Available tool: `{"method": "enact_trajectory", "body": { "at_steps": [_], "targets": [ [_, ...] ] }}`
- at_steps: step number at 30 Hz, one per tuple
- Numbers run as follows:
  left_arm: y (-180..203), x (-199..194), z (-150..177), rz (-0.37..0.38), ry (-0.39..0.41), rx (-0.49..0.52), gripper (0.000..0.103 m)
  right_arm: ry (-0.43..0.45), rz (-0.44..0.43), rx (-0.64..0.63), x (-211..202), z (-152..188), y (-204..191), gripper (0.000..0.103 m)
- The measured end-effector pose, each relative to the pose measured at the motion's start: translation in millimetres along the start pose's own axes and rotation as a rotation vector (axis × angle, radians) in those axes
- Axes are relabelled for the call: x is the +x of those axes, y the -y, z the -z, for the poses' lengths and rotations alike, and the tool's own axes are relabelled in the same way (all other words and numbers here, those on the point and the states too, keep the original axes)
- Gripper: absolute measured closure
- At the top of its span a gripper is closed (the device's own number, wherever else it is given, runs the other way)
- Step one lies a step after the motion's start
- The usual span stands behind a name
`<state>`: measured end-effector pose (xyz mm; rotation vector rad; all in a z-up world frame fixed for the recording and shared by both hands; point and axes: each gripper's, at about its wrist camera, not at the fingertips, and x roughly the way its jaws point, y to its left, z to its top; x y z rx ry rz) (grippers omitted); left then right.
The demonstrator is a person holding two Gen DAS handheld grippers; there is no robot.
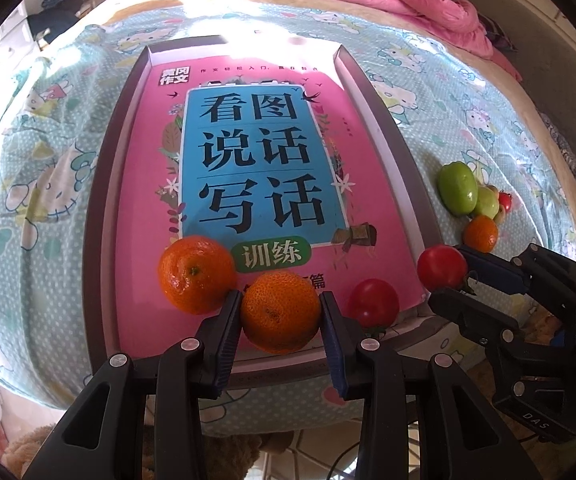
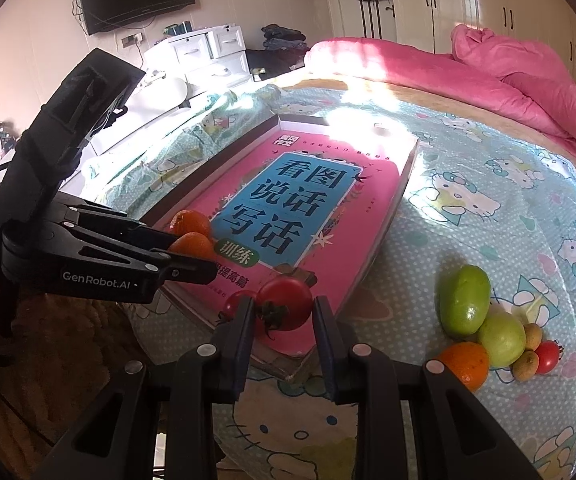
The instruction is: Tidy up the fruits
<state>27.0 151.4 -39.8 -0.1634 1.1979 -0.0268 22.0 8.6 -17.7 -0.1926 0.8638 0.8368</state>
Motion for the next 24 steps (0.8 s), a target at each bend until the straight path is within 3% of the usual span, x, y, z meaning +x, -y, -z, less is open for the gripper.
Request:
{"method": "enact_trajectory", "body": {
  "at_steps": [24],
  "targets": [
    [1.7, 13.6, -0.9, -0.018, -0.031, 0.011, 0.063, -0.066, 0.000, -0.032, 41.3, -21.8, -1.3, 0.073]
  ]
}}
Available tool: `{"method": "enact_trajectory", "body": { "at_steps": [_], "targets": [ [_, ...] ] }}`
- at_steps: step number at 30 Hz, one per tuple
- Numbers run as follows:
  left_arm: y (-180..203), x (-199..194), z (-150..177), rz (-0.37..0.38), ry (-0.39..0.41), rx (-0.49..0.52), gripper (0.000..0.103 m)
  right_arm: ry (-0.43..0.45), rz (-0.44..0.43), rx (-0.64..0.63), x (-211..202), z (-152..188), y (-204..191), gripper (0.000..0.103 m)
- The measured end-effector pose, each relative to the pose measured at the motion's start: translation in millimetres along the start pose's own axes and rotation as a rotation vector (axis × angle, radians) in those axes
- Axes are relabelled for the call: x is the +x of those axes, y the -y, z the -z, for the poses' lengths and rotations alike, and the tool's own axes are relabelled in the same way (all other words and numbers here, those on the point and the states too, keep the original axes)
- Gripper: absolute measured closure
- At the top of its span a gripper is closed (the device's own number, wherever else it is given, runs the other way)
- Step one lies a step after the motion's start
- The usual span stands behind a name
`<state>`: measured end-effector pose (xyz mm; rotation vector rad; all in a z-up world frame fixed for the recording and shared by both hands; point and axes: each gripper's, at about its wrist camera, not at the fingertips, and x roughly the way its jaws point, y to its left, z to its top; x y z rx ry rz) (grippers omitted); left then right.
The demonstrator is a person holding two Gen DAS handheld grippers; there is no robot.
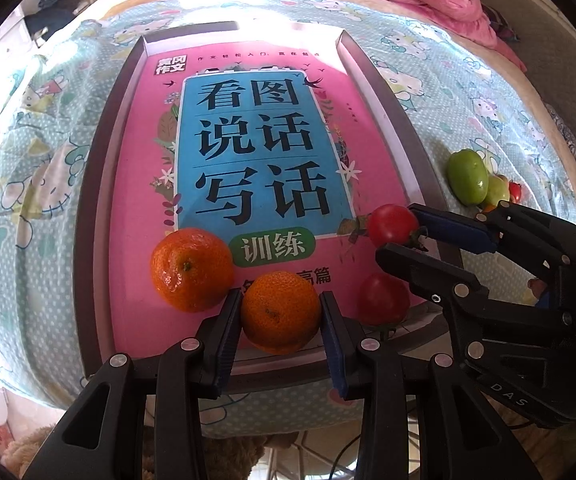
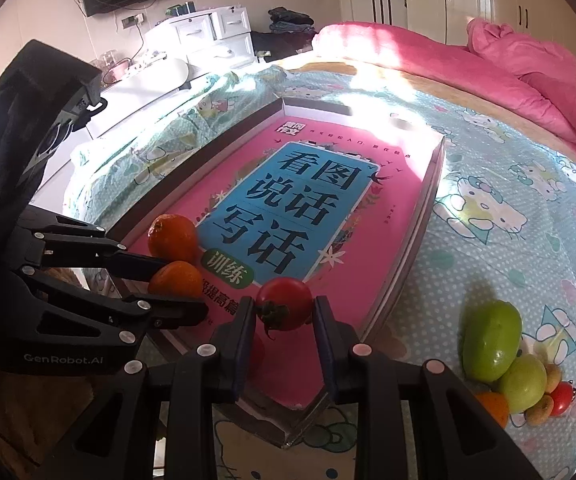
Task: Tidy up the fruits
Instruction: 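Open the left tool to drop the orange on the workbook while the right releases the tomato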
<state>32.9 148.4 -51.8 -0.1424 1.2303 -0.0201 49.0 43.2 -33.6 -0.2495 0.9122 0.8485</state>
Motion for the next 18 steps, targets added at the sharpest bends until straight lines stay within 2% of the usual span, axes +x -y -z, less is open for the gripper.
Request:
{"method": "enact_trajectory", "body": {
  "at_steps": [18],
  "targets": [
    [1.3, 4.3, -4.2, 0.000, 0.000, -0.003, 0.063, -0.017, -0.005, 0.045, 3.8, 6.1, 6.6, 0.073]
  ]
}}
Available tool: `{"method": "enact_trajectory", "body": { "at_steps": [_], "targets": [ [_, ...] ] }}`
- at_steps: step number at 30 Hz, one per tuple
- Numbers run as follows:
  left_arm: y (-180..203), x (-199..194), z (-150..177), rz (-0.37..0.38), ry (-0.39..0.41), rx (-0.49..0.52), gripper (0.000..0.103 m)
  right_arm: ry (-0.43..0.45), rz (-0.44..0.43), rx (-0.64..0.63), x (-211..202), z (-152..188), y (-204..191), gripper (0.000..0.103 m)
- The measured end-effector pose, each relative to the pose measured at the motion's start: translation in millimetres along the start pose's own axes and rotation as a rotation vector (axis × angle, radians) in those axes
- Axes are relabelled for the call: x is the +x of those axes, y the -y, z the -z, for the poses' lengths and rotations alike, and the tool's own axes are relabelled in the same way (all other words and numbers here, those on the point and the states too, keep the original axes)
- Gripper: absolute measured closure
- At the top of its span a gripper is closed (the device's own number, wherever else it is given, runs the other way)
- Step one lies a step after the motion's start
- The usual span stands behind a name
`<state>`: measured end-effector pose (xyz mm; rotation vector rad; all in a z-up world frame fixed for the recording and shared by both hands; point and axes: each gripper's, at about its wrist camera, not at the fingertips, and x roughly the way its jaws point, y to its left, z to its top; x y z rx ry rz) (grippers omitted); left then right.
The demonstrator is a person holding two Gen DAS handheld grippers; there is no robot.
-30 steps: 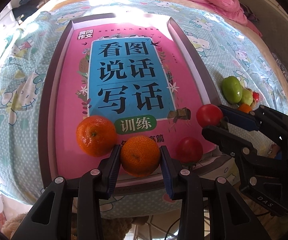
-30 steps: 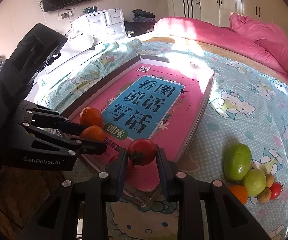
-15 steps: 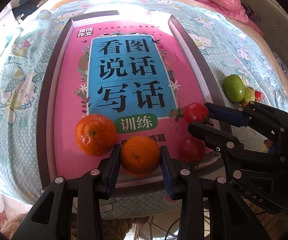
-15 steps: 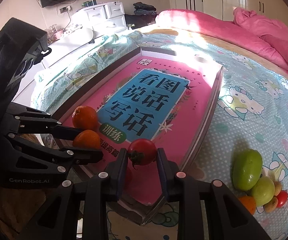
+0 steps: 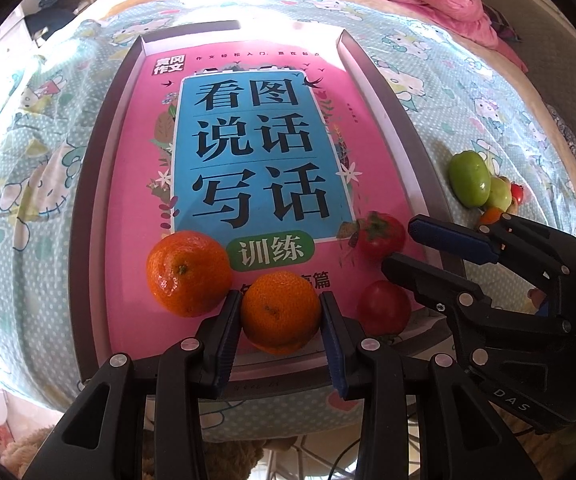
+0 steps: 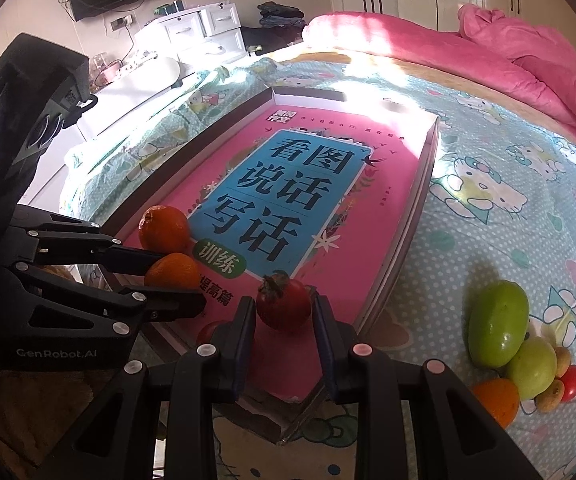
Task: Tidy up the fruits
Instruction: 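Open the left tool to drop the orange on the workbook while the right releases the tomato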
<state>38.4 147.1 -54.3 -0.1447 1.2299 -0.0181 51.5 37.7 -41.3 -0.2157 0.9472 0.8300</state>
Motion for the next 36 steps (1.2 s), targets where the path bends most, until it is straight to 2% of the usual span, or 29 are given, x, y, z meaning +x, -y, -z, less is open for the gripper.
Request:
{"method": "enact_trajectory", "body": {
  "at_steps": [16, 26, 34, 36],
  "targets": [
    [2.1, -2.1, -4.0, 0.016, 0.015, 0.010, 0.063, 0.039, -0.022, 0.031, -15.6, 5.0, 4.6, 0.073],
    [0.8, -9.7, -3.8, 0.045, 0.046, -0.001, 0.062, 0.059, -0.017, 0.036, -21.8, 5.2, 5.6, 0.068],
    [0.3, -21.0, -5.4, 0.062, 0.093, -0.006, 0.056, 0.076, -0.012, 0.051, -28.6, 6.4, 8.3, 0.065],
    [-0.3, -24.3, -6.0, 0.069, 0.110, -0.010, 0.049, 0.082, -0.007, 0.055, -31.0, 7.1, 9.5, 0.063]
  ]
}}
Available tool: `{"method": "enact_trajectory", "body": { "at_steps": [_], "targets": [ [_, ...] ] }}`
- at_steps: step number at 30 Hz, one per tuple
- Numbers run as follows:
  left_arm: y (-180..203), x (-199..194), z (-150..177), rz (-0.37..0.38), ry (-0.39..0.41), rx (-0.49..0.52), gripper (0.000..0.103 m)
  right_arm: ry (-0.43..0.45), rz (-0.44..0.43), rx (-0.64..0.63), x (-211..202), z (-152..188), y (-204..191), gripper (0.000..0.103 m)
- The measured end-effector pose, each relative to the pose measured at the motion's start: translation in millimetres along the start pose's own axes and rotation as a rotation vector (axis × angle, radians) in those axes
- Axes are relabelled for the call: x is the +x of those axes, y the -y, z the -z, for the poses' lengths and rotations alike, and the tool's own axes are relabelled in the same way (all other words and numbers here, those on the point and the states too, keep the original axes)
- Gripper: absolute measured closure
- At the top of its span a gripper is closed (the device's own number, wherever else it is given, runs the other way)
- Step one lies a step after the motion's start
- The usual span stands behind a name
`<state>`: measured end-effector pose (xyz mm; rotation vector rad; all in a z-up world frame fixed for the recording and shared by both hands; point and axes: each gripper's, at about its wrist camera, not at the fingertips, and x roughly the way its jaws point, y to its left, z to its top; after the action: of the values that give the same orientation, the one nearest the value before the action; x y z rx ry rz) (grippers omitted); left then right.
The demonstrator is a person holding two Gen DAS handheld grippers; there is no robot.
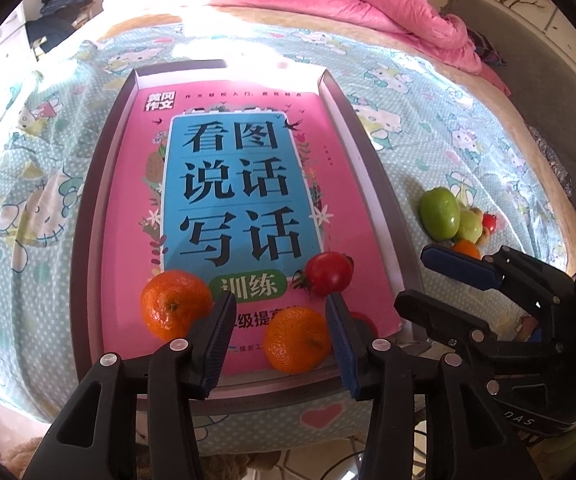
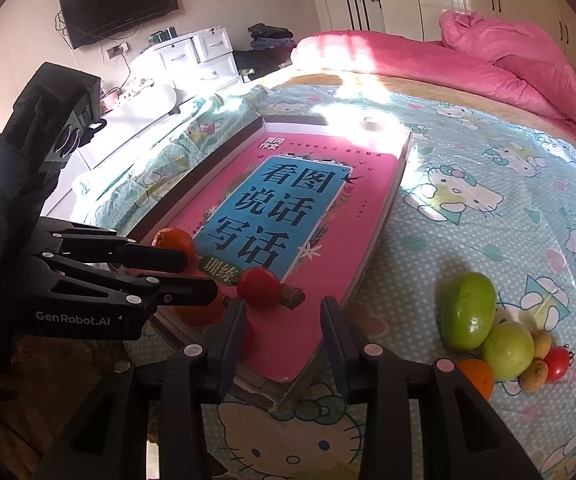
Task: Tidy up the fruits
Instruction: 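Open the left tool to drop the orange on the workbook while the right releases the tomato, then move both open tools back to the fruit cluster beside the workbook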
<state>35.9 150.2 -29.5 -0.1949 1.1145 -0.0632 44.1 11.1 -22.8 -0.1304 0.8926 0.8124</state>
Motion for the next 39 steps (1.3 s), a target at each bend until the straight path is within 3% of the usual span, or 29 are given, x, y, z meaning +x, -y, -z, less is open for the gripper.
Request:
{"method": "enact_trajectory", "body": {
  "at_steps": [6, 15, 18, 28, 31, 39],
  "targets": [
    [-1.1, -13.7, -3.7, 0.032, 0.060, -0.009, 0.040, 0.013, 0.014, 0.012, -6.4, 0.9, 4.5, 0.062],
    [13.4, -22.7, -13.0, 0.030, 0.129, 0.010, 0.037, 0.038, 0.036, 0.042, -15.9, -0.3, 13.0, 0.056],
    [12.0, -26.1, -14.9, 0.034, 0.142, -0.003, 0.027, 0.049, 0.043, 0.047, -19.7, -1.0, 14.7, 0.056],
    [13.1, -30.2, -19.2, 0.031, 0.175, -0.011, 0.026, 0.081, 0.066, 0.059, -29.9, -1.7, 17.1, 0.048],
    [12.8, -31.6, -20.5, 0.031, 0.186, -0.017, 0.026, 0.093, 0.079, 0.056, -32.6, -1.9, 16.5, 0.041],
    [18.5, -36.3, -23.6, 0.042, 0.215, -0.019, 0.026, 0.153, 0.118, 0.033, -51.7, -1.1, 14.8, 0.038]
  ]
}}
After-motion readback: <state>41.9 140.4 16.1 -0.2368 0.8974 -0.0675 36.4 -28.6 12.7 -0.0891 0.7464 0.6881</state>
